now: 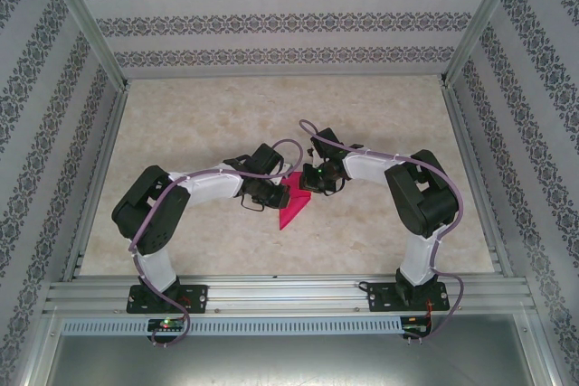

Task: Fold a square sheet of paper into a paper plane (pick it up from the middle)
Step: Third fold the triangle at the center of the table.

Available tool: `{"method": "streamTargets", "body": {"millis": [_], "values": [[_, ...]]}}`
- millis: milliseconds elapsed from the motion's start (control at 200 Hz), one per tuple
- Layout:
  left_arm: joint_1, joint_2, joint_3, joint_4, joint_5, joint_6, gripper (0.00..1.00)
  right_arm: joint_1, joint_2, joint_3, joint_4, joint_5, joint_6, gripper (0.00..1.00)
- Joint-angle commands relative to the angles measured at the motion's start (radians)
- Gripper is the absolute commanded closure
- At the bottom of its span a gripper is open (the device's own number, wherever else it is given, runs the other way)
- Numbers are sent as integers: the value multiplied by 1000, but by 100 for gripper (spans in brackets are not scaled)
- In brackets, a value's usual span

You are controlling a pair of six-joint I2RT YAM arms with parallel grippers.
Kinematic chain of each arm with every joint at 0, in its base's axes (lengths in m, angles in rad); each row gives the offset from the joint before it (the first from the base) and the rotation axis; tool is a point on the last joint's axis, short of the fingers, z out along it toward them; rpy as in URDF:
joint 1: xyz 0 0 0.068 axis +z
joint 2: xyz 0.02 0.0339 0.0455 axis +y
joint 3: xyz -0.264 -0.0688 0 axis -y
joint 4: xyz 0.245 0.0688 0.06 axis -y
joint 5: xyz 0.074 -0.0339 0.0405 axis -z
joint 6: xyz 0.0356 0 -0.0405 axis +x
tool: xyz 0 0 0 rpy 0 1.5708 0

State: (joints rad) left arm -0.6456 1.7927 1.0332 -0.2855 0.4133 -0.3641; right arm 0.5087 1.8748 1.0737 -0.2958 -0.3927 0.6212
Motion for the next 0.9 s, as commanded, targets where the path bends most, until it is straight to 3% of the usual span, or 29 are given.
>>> {"method": "streamTargets", "body": {"millis": [0,894], "values": [[15,23,23,-26,-19,-20,99,14,27,-1,-46,38,-7,89],[15,50,22,-38,-36,-29,99,13,0,-9,-23,31,24,88]]}}
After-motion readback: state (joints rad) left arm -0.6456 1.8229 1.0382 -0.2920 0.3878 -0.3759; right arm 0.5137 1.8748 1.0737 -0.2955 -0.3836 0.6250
